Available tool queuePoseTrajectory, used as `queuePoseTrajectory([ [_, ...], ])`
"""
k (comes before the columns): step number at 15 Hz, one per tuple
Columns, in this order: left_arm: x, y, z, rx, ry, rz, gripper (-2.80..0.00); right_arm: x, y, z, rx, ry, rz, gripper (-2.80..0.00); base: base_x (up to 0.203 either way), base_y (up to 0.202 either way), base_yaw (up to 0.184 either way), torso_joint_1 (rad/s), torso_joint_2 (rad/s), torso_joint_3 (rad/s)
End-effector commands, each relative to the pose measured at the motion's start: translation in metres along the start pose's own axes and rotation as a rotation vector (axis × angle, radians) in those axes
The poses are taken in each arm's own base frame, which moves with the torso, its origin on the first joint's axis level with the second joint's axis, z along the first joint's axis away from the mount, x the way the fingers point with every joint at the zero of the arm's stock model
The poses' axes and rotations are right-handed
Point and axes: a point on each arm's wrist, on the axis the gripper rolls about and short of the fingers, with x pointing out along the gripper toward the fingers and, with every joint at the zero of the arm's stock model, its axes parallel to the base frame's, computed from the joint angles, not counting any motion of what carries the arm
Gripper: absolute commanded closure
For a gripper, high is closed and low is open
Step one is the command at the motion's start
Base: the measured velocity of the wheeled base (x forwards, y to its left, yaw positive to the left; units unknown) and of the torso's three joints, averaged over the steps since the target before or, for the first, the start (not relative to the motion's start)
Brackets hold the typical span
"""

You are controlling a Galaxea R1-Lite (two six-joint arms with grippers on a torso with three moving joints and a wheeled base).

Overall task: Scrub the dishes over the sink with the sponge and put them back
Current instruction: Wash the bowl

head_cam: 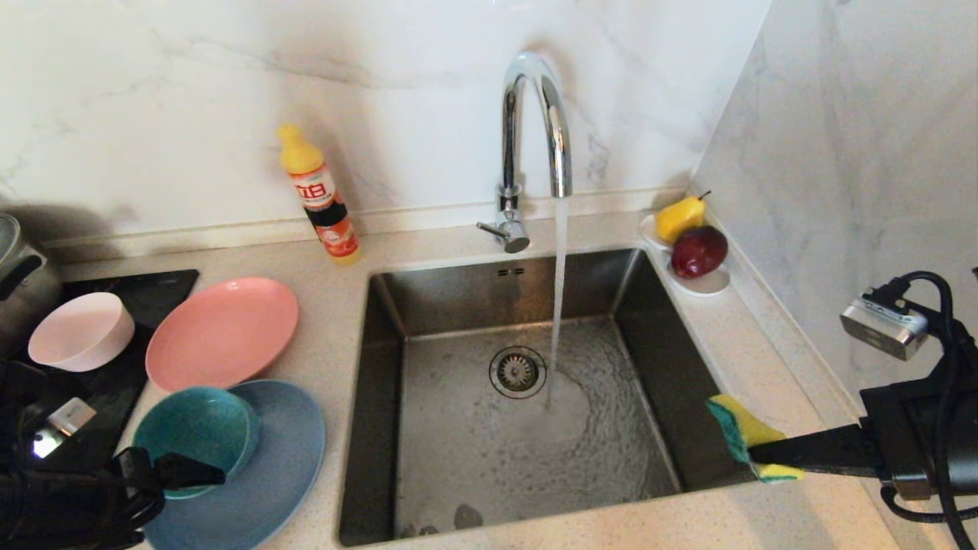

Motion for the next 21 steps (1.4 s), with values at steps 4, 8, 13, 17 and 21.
queuePoseTrajectory([
  [4, -0.007, -0.001, 0.003, 0.016, -0.064, 0.059, -2.8, 0.0, 0.0, 0.001, -0.001, -0.002, 0.006, 0.0, 0.0, 0.0, 0.0, 0.0, 0.0, 0.0],
  [8, -0.005, -0.002, 0.007, 0.015, -0.096, 0.082, -2.8, 0.002, 0.0, 0.001, 0.003, 0.003, 0.004, 0.0, 0.0, 0.0, 0.0, 0.0, 0.0, 0.0],
  [13, -0.007, -0.004, 0.008, -0.009, -0.116, 0.011, -2.8, 0.002, -0.001, 0.0, 0.005, 0.005, 0.002, 0.0, 0.0, 0.0, 0.0, 0.0, 0.0, 0.0],
  [17, -0.015, -0.007, 0.0, -0.022, -0.102, -0.093, -2.8, 0.003, -0.002, 0.0, 0.009, 0.011, 0.0, 0.0, 0.0, 0.0, 0.0, 0.0, 0.0, 0.0],
  [21, -0.058, -0.022, -0.003, -0.003, -0.25, -0.178, -2.8, 0.002, 0.001, 0.002, -0.001, 0.002, 0.007, 0.0, 0.0, 0.0, 0.0, 0.0, 0.0, 0.0],
])
